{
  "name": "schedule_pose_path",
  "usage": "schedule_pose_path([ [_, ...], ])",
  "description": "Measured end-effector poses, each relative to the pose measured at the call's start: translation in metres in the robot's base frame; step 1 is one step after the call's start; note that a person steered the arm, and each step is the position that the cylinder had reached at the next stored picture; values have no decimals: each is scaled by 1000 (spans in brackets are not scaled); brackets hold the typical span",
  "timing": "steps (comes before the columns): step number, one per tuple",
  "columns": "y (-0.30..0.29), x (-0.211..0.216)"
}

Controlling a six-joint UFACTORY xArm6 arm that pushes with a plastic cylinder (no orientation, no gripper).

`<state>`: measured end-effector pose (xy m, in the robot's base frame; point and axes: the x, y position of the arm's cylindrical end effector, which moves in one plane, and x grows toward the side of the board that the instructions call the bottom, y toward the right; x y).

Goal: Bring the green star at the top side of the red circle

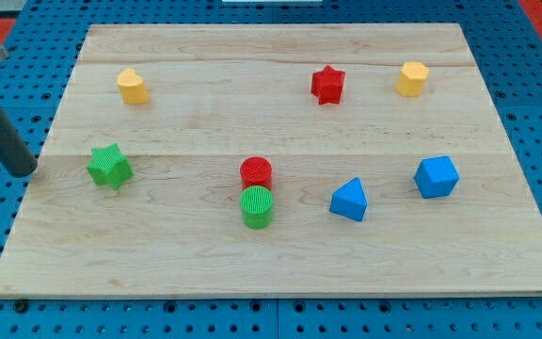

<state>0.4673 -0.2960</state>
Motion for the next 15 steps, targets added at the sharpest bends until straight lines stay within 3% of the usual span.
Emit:
schedule_pose_path([
  [1, 16, -1],
  [5, 184, 18],
  [7, 199, 18],
  [9, 161, 16],
  [10, 172, -1],
  [13, 219, 1],
  [15, 177, -1],
])
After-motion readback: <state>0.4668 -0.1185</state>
